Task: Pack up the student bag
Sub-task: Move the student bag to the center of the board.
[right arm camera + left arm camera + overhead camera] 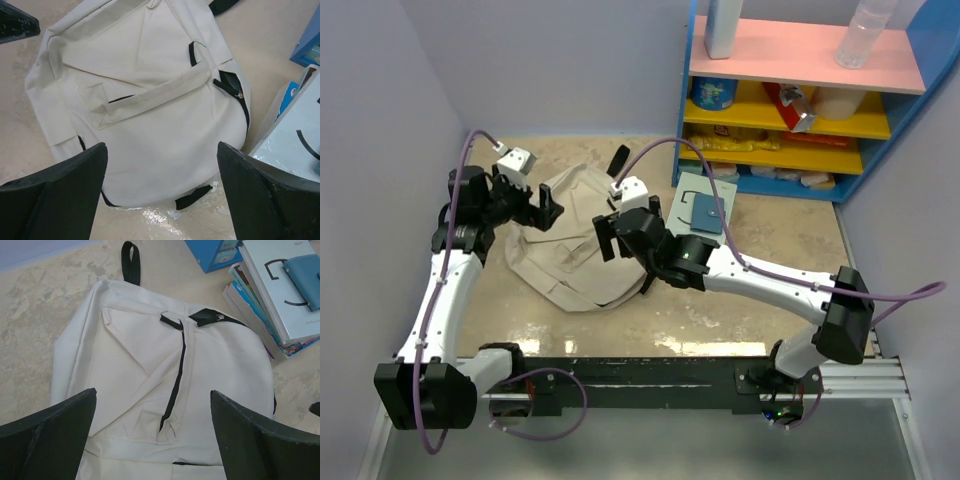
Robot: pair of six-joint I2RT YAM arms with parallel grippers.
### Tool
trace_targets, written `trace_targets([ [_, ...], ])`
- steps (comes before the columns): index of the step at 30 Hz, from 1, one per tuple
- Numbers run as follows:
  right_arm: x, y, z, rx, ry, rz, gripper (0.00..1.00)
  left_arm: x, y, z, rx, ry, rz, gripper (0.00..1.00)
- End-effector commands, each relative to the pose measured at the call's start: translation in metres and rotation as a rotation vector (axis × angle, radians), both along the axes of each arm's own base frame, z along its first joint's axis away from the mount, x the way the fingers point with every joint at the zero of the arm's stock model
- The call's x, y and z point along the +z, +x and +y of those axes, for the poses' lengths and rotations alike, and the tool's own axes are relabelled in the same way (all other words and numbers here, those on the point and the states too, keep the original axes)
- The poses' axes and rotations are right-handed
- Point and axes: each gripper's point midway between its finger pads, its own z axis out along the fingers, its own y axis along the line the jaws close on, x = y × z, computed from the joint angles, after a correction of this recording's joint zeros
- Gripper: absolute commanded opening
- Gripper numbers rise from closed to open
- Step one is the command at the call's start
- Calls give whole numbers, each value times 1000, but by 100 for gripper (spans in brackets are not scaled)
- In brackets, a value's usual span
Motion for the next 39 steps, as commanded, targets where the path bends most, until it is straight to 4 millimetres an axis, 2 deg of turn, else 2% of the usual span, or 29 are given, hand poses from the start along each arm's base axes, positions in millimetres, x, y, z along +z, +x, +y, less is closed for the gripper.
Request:
trace_targets([
  [1, 20, 8, 13, 5, 95, -22, 94, -4, 3, -9, -45, -10, -28, 100],
  [2, 20, 11, 13, -2, 112, -13, 94, -11, 6, -10, -51, -14, -15, 100],
  [3, 22, 24, 9, -32, 160, -1, 94, -11, 10, -12, -60, -23, -22, 100],
  [4, 20, 26, 14, -2, 191, 31, 94, -20, 15, -15, -69, -32, 1, 100],
  [6, 15, 47, 9, -46, 255, 74, 91, -22, 23, -19, -81, -63, 13, 100],
  [7, 12, 50, 13, -23, 285, 109, 90, -32, 29, -21, -85, -76, 45, 100],
  [8, 0, 56, 15, -29, 292, 144, 88, -32, 34, -22, -89, -86, 51, 100],
  [9, 0, 67, 14, -41, 335, 163, 86, -31, 40, -23, -82, -104, 50, 100],
  [11, -11, 73, 22, -35, 340, 190, 84, -42, 52, -22, -70, -108, 64, 100],
  [12, -13, 77, 25, -38, 342, 189, 83, -41, 60, -20, -42, -124, 52, 100],
  [14, -13, 83, 31, -46, 350, 188, 82, -50, 68, -19, -34, -122, 57, 100],
  [15, -30, 88, 35, -62, 329, 215, 81, -51, 72, -26, -50, -104, 40, 100],
  [17, -34, 96, 42, -75, 333, 223, 79, -59, 79, -29, -40, -82, 46, 100],
  [19, -54, 103, 51, -83, 320, 247, 77, -64, 86, -20, -20, -28, 30, 100],
  [21, -60, 108, 58, -89, 324, 259, 76, -63, 93, -8, 11, 17, 7, 100],
  [22, -79, 112, 61, -104, 295, 279, 75, -63, 96, 2, 40, 28, 0, 100],
  [23, -75, 118, 65, -104, 295, 264, 75, -61, 99, 6, 54, 38, -12, 100],
  [24, -78, 123, 64, -118, 274, 251, 75, -60, 104, 24, 110, 60, -21, 100],
  [25, -86, 128, 65, -124, 247, 245, 75, -62, 108, 34, 131, 76, -20, 100],
  [26, -82, 134, 66, -113, 221, 214, 75, -56, 114, 40, 142, 105, -44, 100],
  [28, -86, 142, 65, -113, 167, 181, 77, -62, 120, 50, 181, 150, -31, 100],
  [29, -80, 147, 65, -96, 136, 145, 78, -60, 123, 54, 192, 166, -39, 100],
  [32, -81, 155, 61, -86, 55, 97, 79, -62, 132, 70, 256, 196, -42, 100],
  [33, -82, 157, 61, -85, 39, 89, 79, -55, 139, 76, 274, 194, -78, 100],
  [37, -83, 163, 50, -118, 22, 81, 78, -73, 144, 70, 232, 175, -25, 100],
  [38, -89, 163, 45, -134, 25, 94, 78, -82, 135, 65, 205, 161, 25, 100],
  [39, -85, 163, 41, -144, 39, 96, 77, -72, 128, 48, 123, 118, 4, 100],
])
